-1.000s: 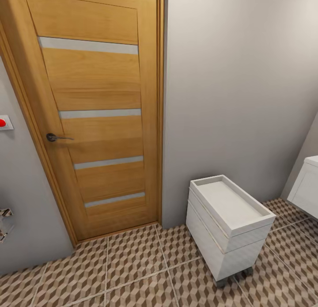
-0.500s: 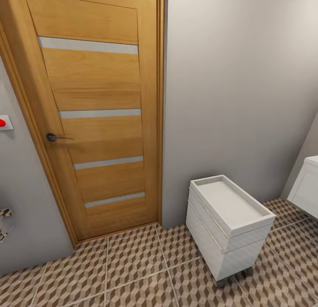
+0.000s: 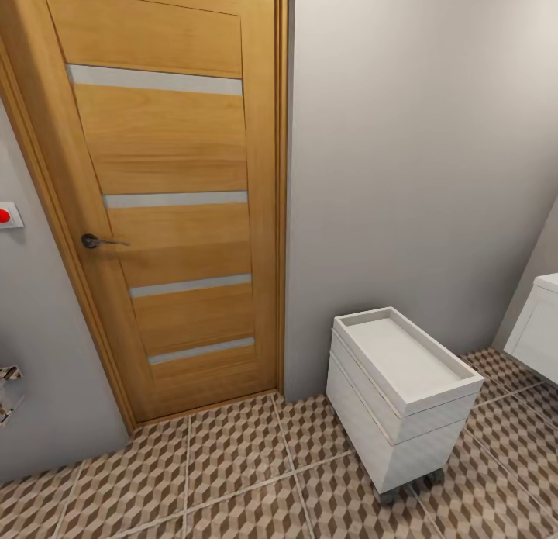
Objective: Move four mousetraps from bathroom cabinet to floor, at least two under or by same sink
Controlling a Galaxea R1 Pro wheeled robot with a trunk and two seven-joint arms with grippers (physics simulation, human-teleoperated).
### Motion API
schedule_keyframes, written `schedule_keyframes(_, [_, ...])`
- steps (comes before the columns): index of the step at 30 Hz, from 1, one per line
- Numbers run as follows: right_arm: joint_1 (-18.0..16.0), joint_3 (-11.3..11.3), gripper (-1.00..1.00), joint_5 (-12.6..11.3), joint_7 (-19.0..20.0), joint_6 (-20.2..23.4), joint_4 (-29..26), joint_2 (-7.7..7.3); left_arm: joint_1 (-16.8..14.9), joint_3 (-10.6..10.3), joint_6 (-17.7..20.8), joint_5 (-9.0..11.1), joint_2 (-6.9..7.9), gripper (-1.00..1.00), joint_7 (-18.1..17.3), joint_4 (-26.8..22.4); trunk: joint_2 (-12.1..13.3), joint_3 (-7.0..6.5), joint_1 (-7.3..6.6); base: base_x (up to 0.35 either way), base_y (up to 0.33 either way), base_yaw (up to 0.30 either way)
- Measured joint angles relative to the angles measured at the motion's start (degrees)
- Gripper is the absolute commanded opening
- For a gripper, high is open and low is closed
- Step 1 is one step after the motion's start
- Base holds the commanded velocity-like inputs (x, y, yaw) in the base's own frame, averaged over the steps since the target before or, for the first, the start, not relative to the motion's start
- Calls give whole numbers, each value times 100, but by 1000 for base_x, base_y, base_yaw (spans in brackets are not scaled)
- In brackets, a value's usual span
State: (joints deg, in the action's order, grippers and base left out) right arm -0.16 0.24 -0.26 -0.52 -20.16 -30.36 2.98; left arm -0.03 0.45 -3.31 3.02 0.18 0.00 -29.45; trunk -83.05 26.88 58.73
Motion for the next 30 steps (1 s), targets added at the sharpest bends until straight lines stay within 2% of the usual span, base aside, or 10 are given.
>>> schedule_keyframes(5, [0,0,100,2,-16,-18,-1,2,0,1,0,-2,2,100,0,0,0,0,0,0,0,0])
schedule_keyframes(14, [0,-14,100,-5,-200,-351,9,52,-2,-1,0,-1,6,100,0,2,0,0,0,0,0,0])
schedule_keyframes(23, [0,-9,100,-11,-280,-483,38,32,-2,-1,0,0,2,100,0,3,0,0,0,0,0,0])
schedule_keyframes(30, [0,-9,100,4,-290,-534,38,31,-1,0,-1,0,6,100,0,3,0,0,0,0,0,87])
